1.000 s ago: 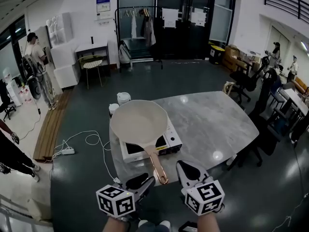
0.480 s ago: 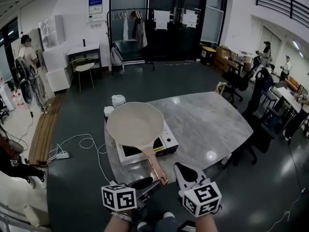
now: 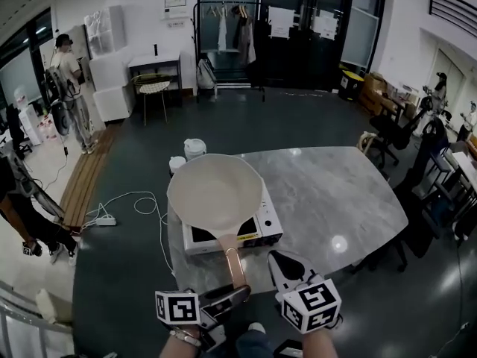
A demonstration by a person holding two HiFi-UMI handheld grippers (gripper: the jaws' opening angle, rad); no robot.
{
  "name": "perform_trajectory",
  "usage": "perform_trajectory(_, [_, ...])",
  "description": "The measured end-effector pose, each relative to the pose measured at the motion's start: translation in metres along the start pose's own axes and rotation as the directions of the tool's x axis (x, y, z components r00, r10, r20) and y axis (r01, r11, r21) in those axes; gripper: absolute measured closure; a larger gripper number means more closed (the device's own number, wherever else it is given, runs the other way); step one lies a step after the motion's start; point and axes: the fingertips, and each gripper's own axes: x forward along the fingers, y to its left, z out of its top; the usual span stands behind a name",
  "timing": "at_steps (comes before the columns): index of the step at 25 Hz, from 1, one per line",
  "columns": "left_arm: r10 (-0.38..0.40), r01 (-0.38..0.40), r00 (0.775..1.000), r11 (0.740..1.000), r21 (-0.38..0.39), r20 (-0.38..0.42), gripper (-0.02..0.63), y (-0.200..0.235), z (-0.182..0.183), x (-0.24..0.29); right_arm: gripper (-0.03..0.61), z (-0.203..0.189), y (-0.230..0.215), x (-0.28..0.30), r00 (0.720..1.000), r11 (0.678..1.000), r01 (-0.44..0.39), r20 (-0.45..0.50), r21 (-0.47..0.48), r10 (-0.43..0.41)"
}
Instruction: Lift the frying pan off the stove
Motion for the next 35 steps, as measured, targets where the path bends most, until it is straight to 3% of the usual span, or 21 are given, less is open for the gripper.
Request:
perform_trajectory(6, [0.028, -0.025, 0.998, 0.998, -0.053, 0.058, 0.436, 0.004, -0.001, 0.002, 0.554, 0.0, -0.006, 0.026, 0.99, 0.99, -0.139, -0.024, -0.004, 0.139])
perform_trajectory(11, [0.012, 0.038, 0.982, 0.966, -0.258, 0.19, 0.471, 0.001, -0.005, -0.002, 0.554, -0.005, 0.004, 0.044, 0.954, 0.956, -0.294, -0.067, -0.012, 0.292])
perform_trajectory(15, [0.032, 0.035, 0.973, 0.959, -0.28, 0.23, 0.482, 0.0, -0.005, -0.004, 0.554, -0.011, 0.005, 0.052, 0.909, 0.914, -0.405, -0.103, 0.019, 0.404])
perform_trajectory(19, [0.06, 0.006, 0.967, 0.966, -0.257, 0.248, 0.48, -0.001, -0.003, -0.009, 0.554, -0.023, 0.012, 0.062, 0.858, 0.867, -0.478, -0.139, 0.141, 0.495])
perform_trajectory(21, [0.076, -0.011, 0.964, 0.968, -0.249, 0.254, 0.482, -0.001, -0.003, -0.009, 0.552, -0.024, 0.016, 0.065, 0.83, 0.825, -0.508, -0.114, 0.248, 0.546])
perform_trajectory(23, [0.087, -0.025, 0.963, 0.971, -0.24, 0.254, 0.48, 0.0, -0.003, -0.008, 0.538, -0.027, 0.024, 0.066, 0.787, 0.754, -0.541, -0.09, 0.374, 0.61])
perform_trajectory(26, [0.113, -0.045, 0.963, 0.963, -0.265, 0.245, 0.48, 0.002, -0.006, -0.009, 0.347, -0.035, 0.037, 0.068, 0.712, 0.623, -0.559, -0.068, 0.547, 0.699])
perform_trajectory(30, [0.134, -0.072, 0.965, 0.962, -0.264, 0.224, 0.48, 0.001, -0.009, -0.01, 0.301, -0.043, 0.046, 0.073, 0.669, 0.482, -0.518, -0.016, 0.707, 0.743])
perform_trajectory(32, [0.138, -0.081, 0.967, 0.964, -0.253, 0.213, 0.479, 0.0, -0.009, -0.01, 0.296, -0.046, 0.052, 0.078, 0.655, 0.441, -0.504, -0.004, 0.742, 0.756])
perform_trajectory(35, [0.153, -0.106, 0.971, 0.965, -0.239, 0.187, 0.479, 0.001, -0.011, -0.01, 0.296, -0.047, 0.064, 0.088, 0.637, 0.416, -0.496, -0.006, 0.762, 0.771])
